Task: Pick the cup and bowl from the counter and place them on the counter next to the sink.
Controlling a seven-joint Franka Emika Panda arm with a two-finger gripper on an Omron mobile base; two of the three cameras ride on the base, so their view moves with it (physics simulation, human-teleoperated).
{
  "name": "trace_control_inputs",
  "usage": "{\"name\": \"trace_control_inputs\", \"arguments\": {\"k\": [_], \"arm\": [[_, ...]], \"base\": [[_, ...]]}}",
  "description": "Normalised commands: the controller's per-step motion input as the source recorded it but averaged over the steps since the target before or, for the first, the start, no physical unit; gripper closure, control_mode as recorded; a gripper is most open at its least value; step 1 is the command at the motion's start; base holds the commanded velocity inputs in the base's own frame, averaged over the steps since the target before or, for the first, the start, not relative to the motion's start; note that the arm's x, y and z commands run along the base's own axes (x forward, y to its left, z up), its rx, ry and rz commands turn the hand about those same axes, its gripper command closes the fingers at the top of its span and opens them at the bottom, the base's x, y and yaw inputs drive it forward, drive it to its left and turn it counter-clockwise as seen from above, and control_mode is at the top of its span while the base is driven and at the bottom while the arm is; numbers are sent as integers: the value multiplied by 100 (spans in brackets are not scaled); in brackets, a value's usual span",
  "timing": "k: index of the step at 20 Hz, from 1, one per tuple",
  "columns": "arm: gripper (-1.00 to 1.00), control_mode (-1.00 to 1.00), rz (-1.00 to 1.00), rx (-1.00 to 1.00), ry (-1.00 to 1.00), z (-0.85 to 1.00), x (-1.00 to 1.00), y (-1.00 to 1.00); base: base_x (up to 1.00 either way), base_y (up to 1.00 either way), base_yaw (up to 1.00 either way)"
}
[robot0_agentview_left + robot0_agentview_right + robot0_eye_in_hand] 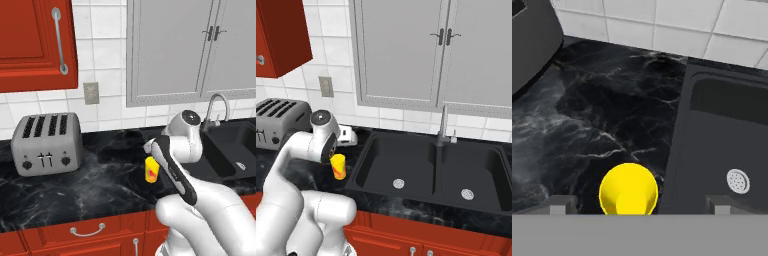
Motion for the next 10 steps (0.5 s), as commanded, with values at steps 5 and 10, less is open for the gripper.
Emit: {"name": "trace_control_inputs", "arguments": {"k": [5,10], "arm": [[-100,-100,-32,0,0,64,-57,0],[-100,-100,-27,0,-1,54,-97,0]], "base": [[0,0,0],[0,0,0]]}}
